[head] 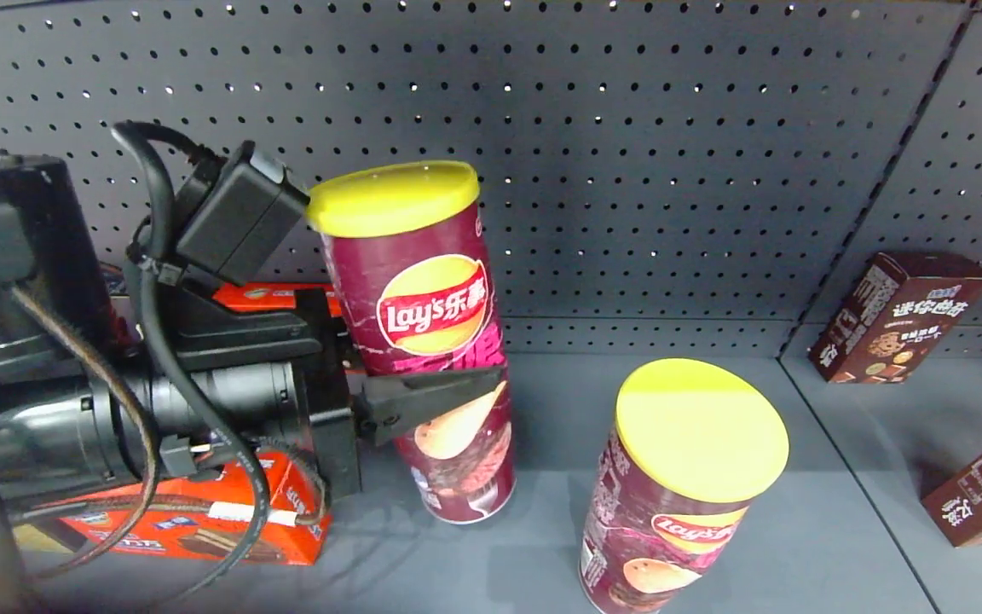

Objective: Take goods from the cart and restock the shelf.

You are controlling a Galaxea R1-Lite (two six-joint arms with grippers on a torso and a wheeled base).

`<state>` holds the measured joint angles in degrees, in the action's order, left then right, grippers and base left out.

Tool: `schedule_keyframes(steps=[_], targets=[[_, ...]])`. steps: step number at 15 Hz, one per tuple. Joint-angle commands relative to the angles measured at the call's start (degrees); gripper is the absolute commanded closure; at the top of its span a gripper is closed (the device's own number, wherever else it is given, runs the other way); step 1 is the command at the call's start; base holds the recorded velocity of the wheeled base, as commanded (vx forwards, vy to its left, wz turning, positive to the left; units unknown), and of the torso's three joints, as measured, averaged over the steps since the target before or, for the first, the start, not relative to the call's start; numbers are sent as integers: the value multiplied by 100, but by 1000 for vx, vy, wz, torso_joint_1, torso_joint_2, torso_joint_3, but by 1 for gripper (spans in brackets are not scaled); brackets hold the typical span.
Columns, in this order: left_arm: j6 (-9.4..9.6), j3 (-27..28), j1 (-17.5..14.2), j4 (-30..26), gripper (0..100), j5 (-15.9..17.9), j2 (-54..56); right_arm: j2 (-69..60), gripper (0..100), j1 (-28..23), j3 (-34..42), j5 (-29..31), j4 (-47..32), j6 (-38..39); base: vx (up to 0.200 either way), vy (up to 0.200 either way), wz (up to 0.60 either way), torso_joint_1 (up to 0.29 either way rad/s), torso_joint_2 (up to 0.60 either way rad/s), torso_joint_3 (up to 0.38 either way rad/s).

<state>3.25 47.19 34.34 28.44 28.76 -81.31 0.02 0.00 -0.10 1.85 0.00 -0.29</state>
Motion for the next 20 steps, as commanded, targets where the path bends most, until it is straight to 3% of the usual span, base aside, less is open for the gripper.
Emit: schedule_keyframes(steps=[1,2,4,7,9,15,20], targets=[[8,229,-68,12,100,7,-254,-2,0,0,1,-1,0,-6,0,0,0,0,0,0],[263,370,-121,12,100,16,-500,-2,0,0,1,-1,0,3,0,0,0,0,0,0],[334,598,-156,12,100,7,-799,-2,0,0,1,-1,0,3,0,0,0,0,0,0],[668,1319,-200,4,100,-2,-1554,-2,0,0,1,-1,0,3,0,0,0,0,0,0],[764,1750,-191,4,100,-2,-1906,-2,0,0,1,-1,0,3,0,0,0,0,0,0],[843,2066,55,39,100,-2,-2609,-2,0,9,1,-1,0,-6,0,0,0,0,0,0],[923,2681,99,30,100,-11,-3198,-2,0,0,1,-1,0,-6,0,0,0,0,0,0]])
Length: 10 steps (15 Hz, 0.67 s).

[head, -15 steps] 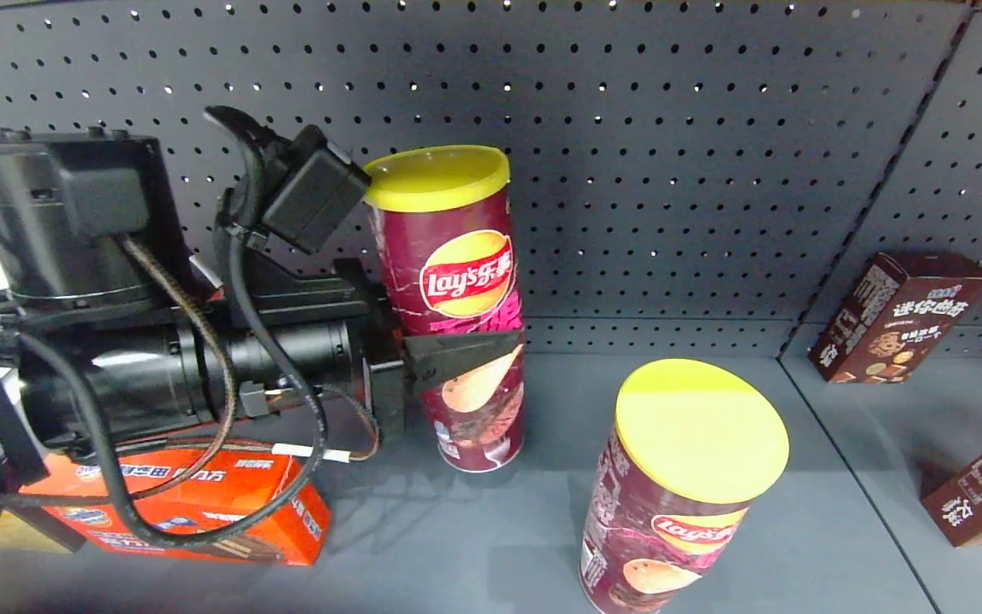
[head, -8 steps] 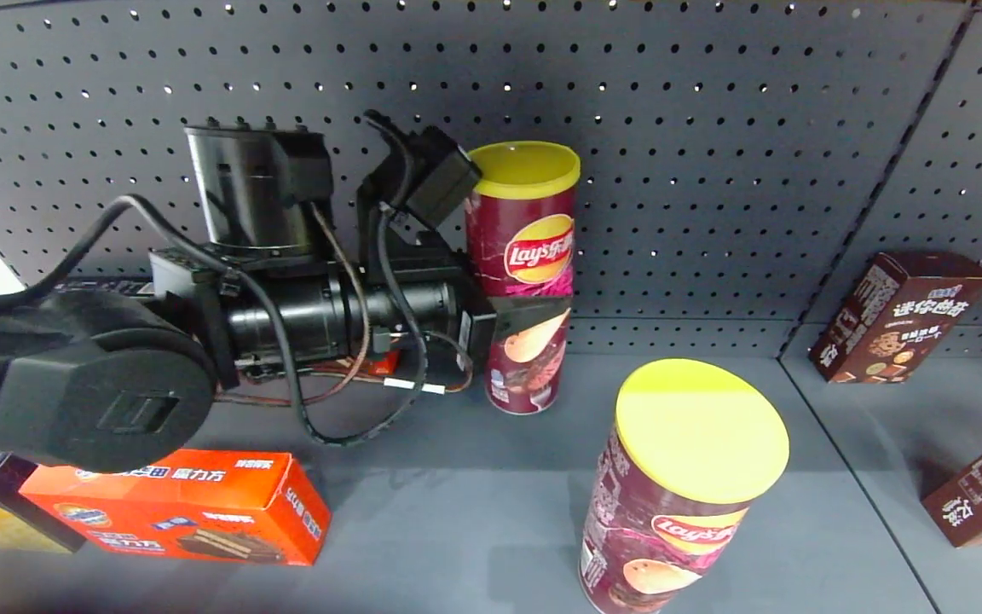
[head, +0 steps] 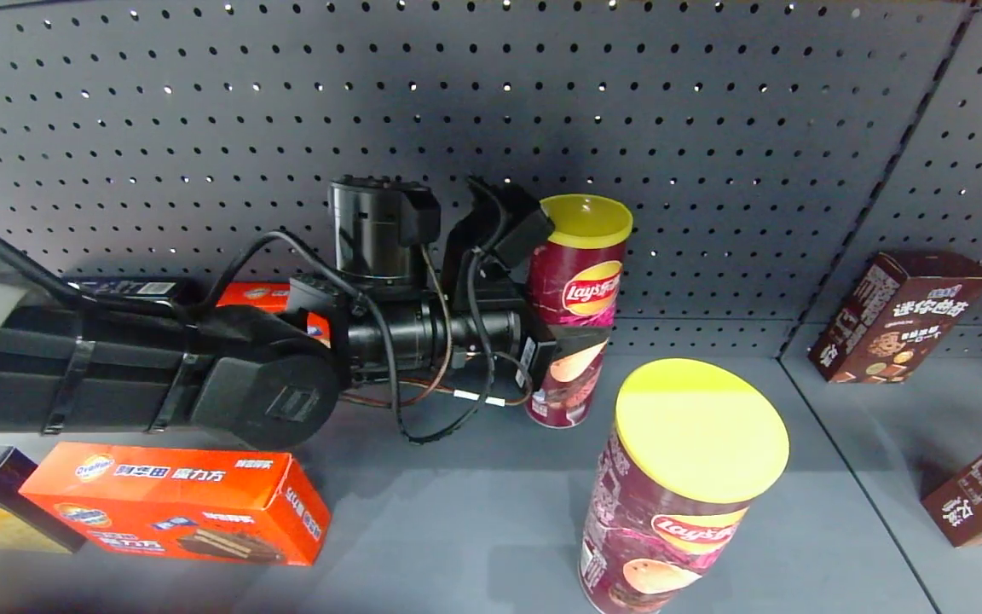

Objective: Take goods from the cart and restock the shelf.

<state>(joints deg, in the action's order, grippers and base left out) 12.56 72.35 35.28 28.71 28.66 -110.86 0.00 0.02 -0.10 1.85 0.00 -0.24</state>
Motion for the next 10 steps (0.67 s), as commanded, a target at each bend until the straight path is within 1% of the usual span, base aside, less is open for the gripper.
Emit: schedule_keyframes(steps=[1,5,10], targets=[[-8,306,-4,-6,100,-1,-331,0,0,-2,1,-1,0,-11,0,0,0,0,0,0],[-8,772,-12,-6,100,17,-630,0,0,-2,1,-1,0,-2,0,0,0,0,0,0],[1,833,-12,30,100,17,-779,0,0,-2,1,-1,0,-2,0,0,0,0,0,0]])
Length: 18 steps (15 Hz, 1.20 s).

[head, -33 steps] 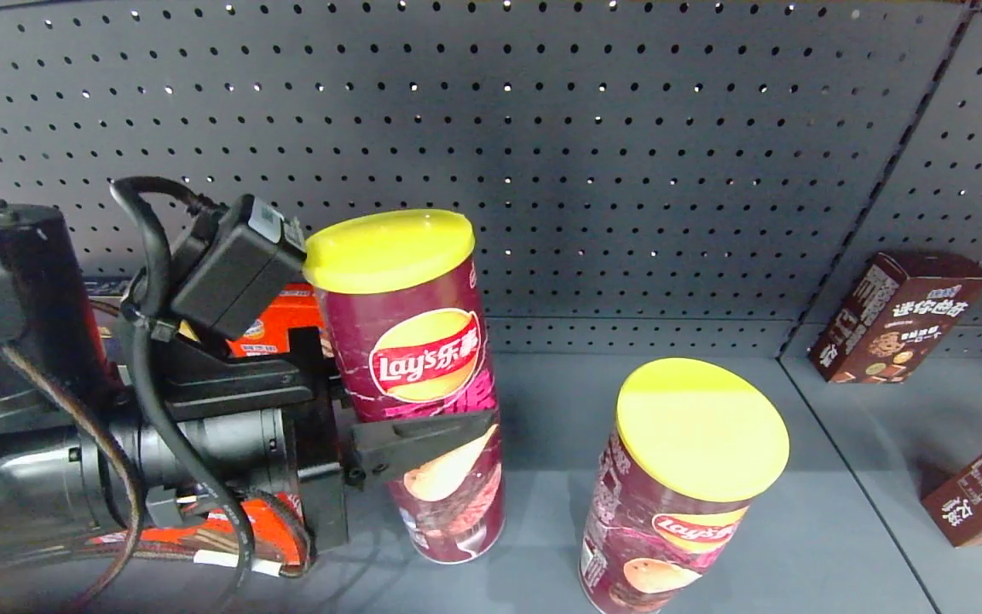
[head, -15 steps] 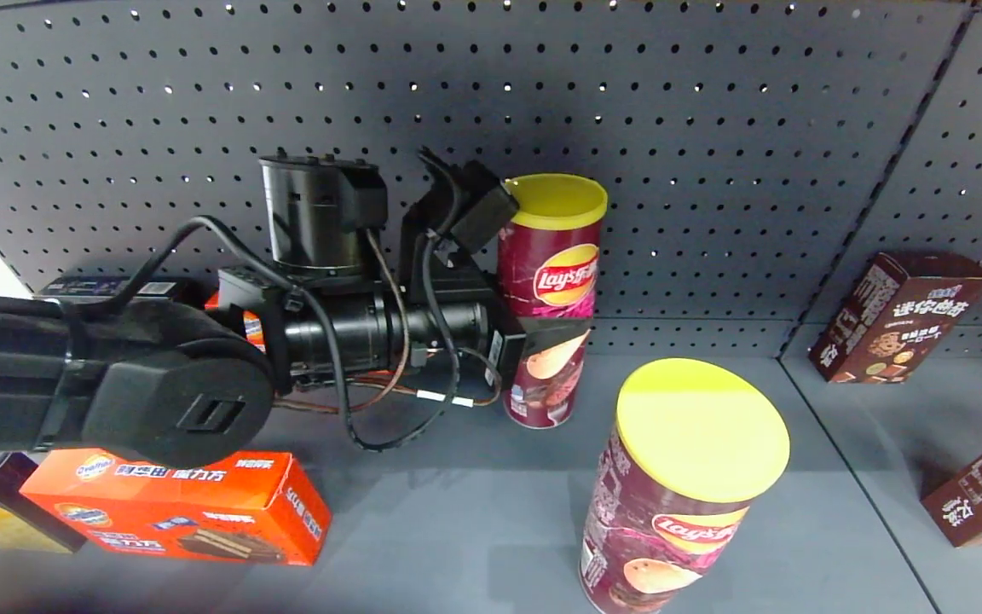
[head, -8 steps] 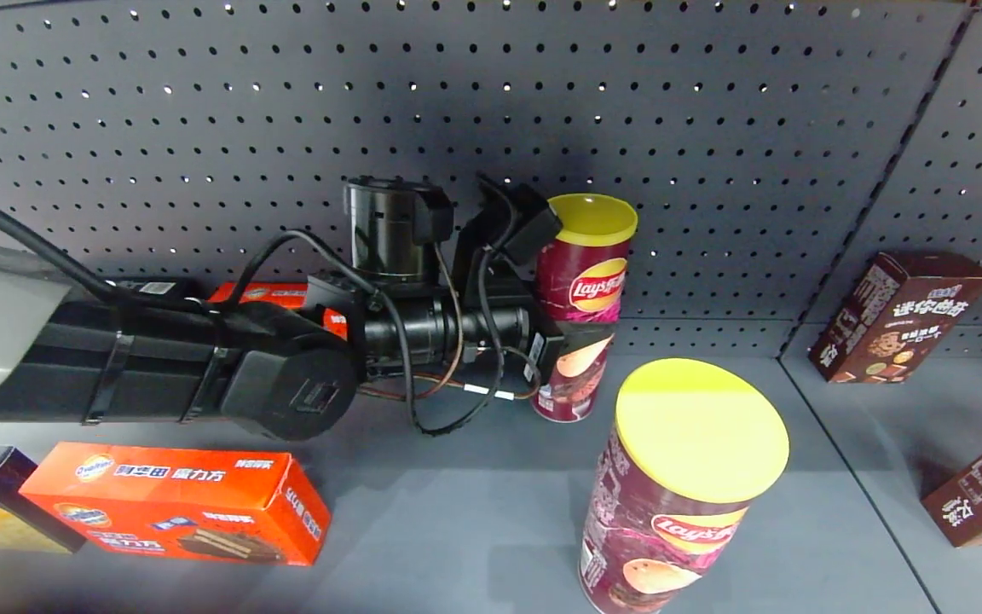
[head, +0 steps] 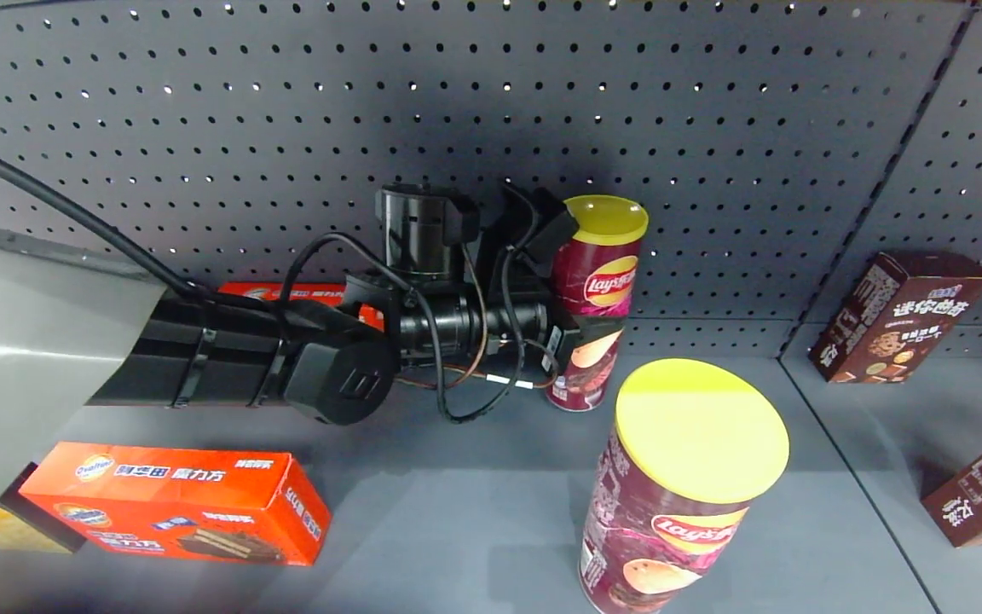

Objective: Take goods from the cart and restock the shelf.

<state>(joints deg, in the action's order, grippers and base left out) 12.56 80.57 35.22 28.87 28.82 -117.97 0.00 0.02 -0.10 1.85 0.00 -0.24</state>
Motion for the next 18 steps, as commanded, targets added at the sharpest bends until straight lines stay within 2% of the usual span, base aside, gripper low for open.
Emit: schedule_keyframes(steps=[1,5,6,7,11,14,18], targets=[[10,12,-6,14,100,1,-77,0,0,-2,1,-1,0,-2,0,0,0,0,0,0],[19,3,11,40,100,-17,-174,0,0,-2,1,-1,0,-2,0,0,0,0,0,0],[28,-24,20,84,0,-17,-191,0,0,-2,1,-1,0,-2,0,0,0,0,0,0],[80,-15,55,102,0,-52,-191,0,0,-2,1,-1,0,-2,0,0,0,0,0,0],[89,-314,46,286,0,-78,46,0,0,6,1,-1,0,-11,0,0,0,0,0,0],[89,-1368,38,796,0,-87,775,0,0,-2,1,-1,0,-11,0,0,0,0,0,0],[36,-2001,20,1121,0,-403,1391,0,0,6,1,-1,0,-2,0,0,0,0,0,0]])
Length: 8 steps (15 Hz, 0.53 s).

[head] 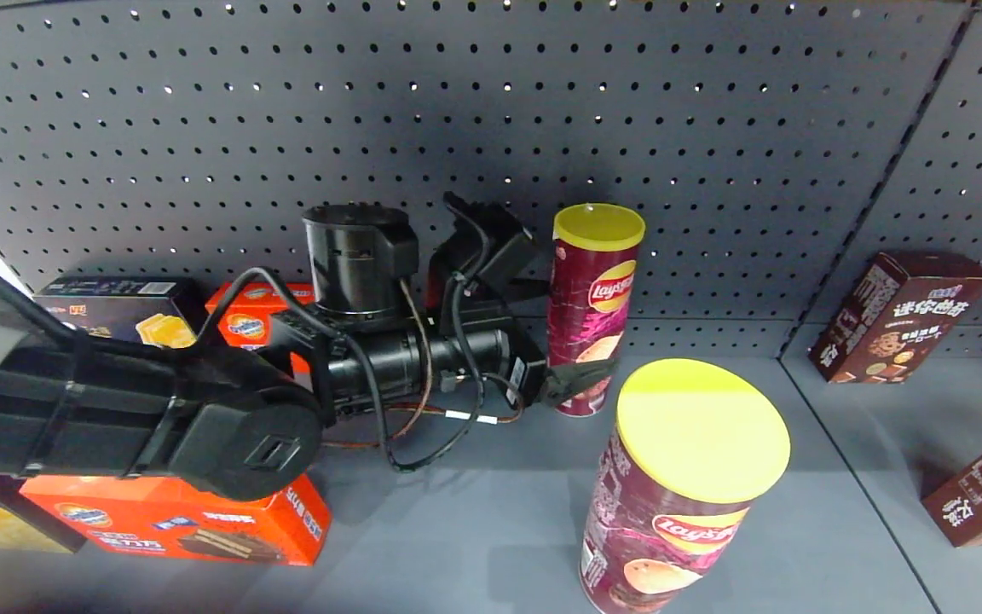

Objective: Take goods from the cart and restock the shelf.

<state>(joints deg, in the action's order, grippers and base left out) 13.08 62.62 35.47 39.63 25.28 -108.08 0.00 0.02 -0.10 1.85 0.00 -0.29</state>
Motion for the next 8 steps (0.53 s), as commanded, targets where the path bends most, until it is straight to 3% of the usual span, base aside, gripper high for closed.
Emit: schedule_keyframes(steps=[1,4,5,8], targets=[[-25,-295,-5,45,0,-129,586,0,0,-2,1,-1,0,-6,0,0,0,0,0,0],[-86,-743,-23,1,0,-762,1360,0,0,-2,1,-1,0,3,0,0,0,0,0,0],[-236,-1006,-23,9,0,-929,1659,0,0,-2,1,-1,0,3,0,0,0,0,0,0],[-332,-1956,-49,-219,0,-1008,2863,0,0,-2,1,-1,0,3,0,0,0,0,0,0]])
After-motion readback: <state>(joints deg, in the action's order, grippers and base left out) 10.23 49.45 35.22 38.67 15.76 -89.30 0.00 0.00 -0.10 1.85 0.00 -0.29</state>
